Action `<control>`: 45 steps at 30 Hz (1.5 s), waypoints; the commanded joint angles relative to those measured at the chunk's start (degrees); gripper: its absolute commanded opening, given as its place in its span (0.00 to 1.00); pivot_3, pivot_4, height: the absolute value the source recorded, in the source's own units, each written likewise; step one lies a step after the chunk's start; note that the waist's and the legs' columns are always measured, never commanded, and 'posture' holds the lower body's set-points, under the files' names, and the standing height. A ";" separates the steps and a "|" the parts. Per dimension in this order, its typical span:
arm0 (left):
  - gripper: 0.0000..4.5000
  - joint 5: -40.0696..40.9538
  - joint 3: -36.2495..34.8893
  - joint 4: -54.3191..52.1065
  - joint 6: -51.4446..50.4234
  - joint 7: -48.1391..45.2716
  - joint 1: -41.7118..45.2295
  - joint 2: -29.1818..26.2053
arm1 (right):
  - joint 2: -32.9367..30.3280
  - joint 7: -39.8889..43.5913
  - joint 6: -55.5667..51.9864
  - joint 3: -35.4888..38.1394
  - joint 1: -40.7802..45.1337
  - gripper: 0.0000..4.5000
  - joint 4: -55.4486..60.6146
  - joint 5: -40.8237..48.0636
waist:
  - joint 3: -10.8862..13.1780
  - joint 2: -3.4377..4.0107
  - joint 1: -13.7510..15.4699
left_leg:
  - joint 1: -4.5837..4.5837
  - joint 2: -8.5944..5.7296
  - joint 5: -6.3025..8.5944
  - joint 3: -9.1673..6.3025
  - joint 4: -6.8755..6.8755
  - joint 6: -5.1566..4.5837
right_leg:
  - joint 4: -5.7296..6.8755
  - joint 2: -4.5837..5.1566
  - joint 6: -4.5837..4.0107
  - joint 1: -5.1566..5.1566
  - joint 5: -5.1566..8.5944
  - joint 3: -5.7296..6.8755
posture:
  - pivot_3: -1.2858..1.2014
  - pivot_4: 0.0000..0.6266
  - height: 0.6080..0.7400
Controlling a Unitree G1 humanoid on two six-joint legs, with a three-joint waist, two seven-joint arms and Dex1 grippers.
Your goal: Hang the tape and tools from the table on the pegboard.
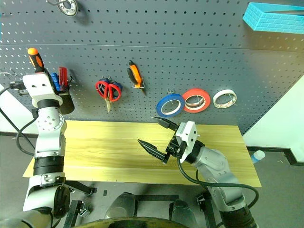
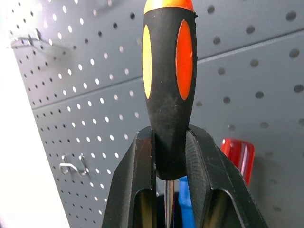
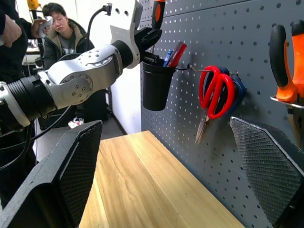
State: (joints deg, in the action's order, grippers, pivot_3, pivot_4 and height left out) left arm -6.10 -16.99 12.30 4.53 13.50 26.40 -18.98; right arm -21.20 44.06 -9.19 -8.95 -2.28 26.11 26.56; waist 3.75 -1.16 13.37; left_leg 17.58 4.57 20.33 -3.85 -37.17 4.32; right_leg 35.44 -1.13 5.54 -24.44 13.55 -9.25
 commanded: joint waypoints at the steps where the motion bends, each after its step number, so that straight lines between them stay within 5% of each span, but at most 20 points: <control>1: 0.11 0.25 0.09 -0.31 0.80 0.29 2.12 -0.39 | -0.07 -0.36 0.32 0.15 0.61 1.00 2.05 0.14 | 0.00 0.00 -0.01 | 0.00 0.00 0.00 0.00 0.00 0.00 | 0.00 0.00 0.00 0.00 0.00 0.00 | 0.66 0.05 1.00; 3: 0.11 -0.67 0.54 0.01 1.29 0.63 2.04 -0.81 | -0.14 -0.49 0.29 0.05 0.56 1.00 2.09 -0.08 | 0.00 0.00 -0.01 | 0.00 0.00 0.00 0.00 0.00 0.00 | 0.00 0.00 0.00 0.00 0.00 0.00 | 0.66 0.05 1.00; 14: 0.95 -0.54 1.25 -1.25 3.07 -0.31 1.66 -0.94 | 0.06 0.08 1.12 -0.04 0.63 1.00 0.64 -0.85 | 0.00 0.00 -0.02 | 0.00 0.00 -0.03 0.00 0.01 0.05 | 0.00 0.00 0.00 0.00 0.00 0.00 | 0.66 0.05 1.00; 28: 0.95 4.52 4.40 -20.62 -5.75 -13.30 -0.08 -1.98 | -0.36 1.27 3.02 2.16 3.08 1.00 -1.40 -0.90 | -0.15 -0.14 0.05 | 0.01 0.00 -0.03 0.01 -0.01 0.05 | 0.01 0.00 0.00 0.01 0.00 -0.01 | 0.67 0.00 1.00; 36: 0.95 11.45 11.91 -32.51 -18.22 -26.61 -7.02 -2.32 | -1.03 -6.12 1.96 8.17 -0.01 1.00 0.57 -3.54 | -0.55 -0.21 0.10 | 0.01 0.00 0.07 0.00 -0.02 -0.12 | 0.01 0.00 0.00 0.03 0.00 -0.01 | 0.67 0.00 1.00; 45: 0.95 15.28 14.63 -30.29 -23.79 -32.81 -17.46 -1.07 | -0.30 -13.42 -3.17 11.22 -7.07 1.00 0.48 -3.99 | -0.80 -0.10 -0.46 | -0.05 0.00 0.10 0.02 -0.03 -0.19 | 0.04 0.00 -0.01 0.04 0.01 -0.04 | 0.66 0.00 1.00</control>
State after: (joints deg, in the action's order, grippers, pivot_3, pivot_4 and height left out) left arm 8.29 -2.95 -18.04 -19.23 -18.35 8.91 -20.17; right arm -21.84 31.81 -12.11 1.28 -9.37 24.86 22.55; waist 2.96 -1.26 12.90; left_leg 17.53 4.57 20.44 -3.83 -37.21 4.13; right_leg 35.48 -1.13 5.52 -24.40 13.57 -9.30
